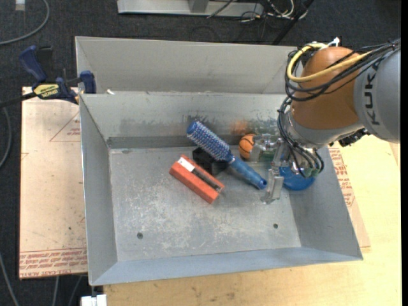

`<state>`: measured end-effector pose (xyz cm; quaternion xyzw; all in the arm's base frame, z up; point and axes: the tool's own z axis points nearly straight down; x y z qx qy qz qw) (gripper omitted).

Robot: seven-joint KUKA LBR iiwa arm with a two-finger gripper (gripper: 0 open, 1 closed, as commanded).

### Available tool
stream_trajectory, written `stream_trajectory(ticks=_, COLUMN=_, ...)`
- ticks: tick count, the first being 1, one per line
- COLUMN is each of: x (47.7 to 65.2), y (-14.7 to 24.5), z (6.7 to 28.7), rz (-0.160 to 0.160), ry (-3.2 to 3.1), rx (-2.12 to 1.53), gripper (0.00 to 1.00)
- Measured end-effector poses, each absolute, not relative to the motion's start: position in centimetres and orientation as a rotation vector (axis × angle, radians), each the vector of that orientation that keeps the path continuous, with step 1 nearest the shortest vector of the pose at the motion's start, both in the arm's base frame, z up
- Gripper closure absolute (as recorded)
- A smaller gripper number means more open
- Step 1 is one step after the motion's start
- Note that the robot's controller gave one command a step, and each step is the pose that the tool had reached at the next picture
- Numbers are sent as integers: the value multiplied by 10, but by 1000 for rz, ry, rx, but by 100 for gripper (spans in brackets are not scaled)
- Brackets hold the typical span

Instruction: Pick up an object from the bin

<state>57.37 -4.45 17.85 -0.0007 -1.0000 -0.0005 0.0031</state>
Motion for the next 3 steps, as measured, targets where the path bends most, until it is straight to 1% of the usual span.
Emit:
stream_trajectory(ticks=1, x=575, y=-44, z=183, rz=-1, ry=-3143, rx=0, gripper=0)
stream_trajectory(ticks=2, x=603, y=-45, z=128, rz=-2, ry=-3148, rx=-21, gripper=0)
stream_trajectory(ticks=3, x=610, y=-36, z=90, rz=-3, ry=-3123, rx=-318, gripper=0)
